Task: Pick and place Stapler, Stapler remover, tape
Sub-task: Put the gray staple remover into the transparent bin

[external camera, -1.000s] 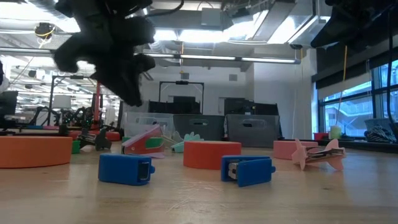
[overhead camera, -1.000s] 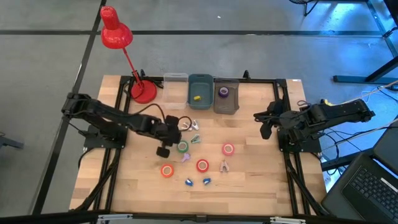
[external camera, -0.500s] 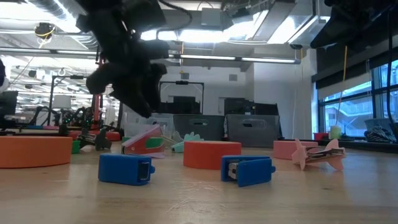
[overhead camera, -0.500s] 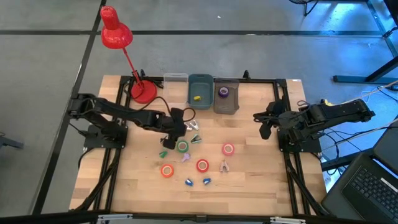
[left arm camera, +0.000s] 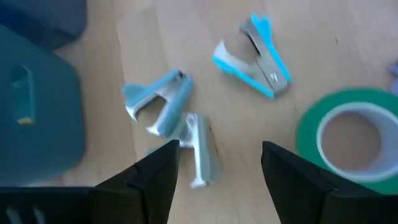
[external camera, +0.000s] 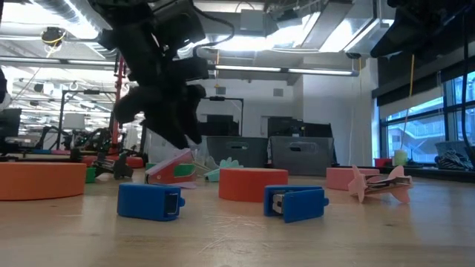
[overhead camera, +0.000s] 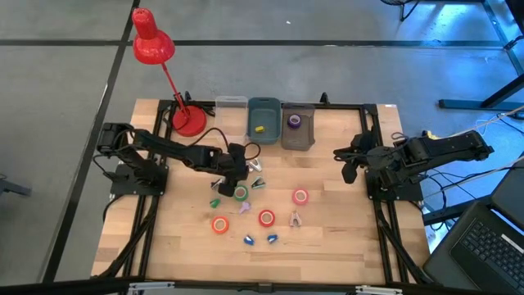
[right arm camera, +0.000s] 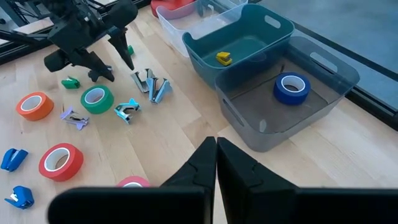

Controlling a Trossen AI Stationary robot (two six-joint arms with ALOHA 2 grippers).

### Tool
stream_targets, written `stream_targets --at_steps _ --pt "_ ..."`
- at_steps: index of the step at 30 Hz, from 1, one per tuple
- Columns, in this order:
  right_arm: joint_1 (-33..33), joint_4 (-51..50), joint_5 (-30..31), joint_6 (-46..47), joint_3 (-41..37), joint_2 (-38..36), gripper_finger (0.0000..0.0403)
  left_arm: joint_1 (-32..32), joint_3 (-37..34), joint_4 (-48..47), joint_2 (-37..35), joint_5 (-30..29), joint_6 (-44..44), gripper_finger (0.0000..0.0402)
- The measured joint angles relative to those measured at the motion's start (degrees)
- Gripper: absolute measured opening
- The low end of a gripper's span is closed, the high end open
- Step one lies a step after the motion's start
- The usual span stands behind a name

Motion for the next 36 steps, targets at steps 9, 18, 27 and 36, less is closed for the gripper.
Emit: stream_targets --at_steps 9,18,27,36 --pt "0.0 0.0 0.0 0.0 0.0 0.0 0.0017 0.0 0.0 1.3 6.1 0.6 -0.1 0.0214" --pt "0.0 0.0 0.0 0.0 0.0 0.0 0.0016 0.0 0.1 2.2 8.2 -5.8 -0.3 0.0212" --pt "0.0 0.0 0.0 0.0 0.0 0.0 0.0016 0.0 0.1 0.3 7.8 -8.5 -3.2 0.0211" --pt "0.0 0.0 0.0 0.0 0.0 0.0 0.0016 0.3 1.4 -4.3 7.6 -11.5 -4.6 0.0208"
